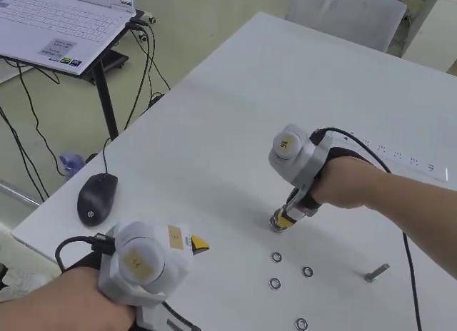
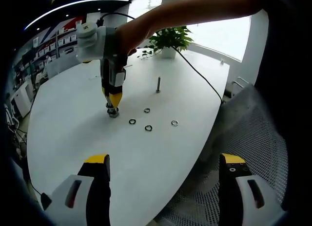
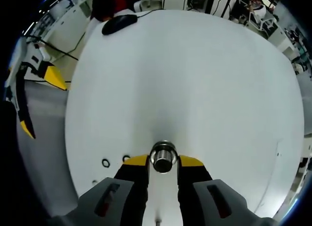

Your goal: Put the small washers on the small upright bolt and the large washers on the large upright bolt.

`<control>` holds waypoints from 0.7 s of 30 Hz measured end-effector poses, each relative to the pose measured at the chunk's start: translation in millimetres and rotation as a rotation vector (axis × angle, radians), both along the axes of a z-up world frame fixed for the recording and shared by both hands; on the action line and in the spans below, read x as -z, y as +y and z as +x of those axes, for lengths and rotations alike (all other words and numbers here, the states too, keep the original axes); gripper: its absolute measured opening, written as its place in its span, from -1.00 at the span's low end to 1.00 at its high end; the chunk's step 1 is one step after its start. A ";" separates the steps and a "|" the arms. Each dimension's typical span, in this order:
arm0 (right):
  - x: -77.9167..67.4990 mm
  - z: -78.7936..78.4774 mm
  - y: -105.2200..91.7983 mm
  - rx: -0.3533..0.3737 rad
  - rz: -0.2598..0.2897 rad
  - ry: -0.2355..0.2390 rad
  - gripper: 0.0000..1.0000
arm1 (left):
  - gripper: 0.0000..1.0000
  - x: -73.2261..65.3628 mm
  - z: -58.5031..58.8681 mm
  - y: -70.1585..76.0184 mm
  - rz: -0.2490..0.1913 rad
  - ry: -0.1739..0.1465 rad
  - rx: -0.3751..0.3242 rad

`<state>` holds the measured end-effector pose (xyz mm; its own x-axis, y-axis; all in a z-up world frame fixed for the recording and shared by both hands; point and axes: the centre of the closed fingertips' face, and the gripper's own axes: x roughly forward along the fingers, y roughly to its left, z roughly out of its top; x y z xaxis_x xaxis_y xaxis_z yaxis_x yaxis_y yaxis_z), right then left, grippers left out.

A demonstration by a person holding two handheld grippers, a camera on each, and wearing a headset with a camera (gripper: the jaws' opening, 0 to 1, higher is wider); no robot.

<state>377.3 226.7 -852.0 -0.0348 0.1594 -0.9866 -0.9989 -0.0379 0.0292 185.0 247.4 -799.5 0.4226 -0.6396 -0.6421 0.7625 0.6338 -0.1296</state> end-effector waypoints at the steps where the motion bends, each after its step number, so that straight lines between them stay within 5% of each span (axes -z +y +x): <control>1: 1.3 0.0 0.4 -0.002 0.003 -0.002 -0.56 | 0.85 1.3 -0.9 0.7 0.001 0.006 -0.003; 21: 19.9 2.8 1.6 -0.009 -0.009 -0.012 -0.56 | 0.82 2.4 0.5 7.0 0.004 0.001 -0.027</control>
<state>380.2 228.4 -871.8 -0.0247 0.1505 -0.9883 -0.9987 -0.0469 0.0179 185.5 254.4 -801.9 0.4388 -0.6255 -0.6452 0.7449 0.6547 -0.1281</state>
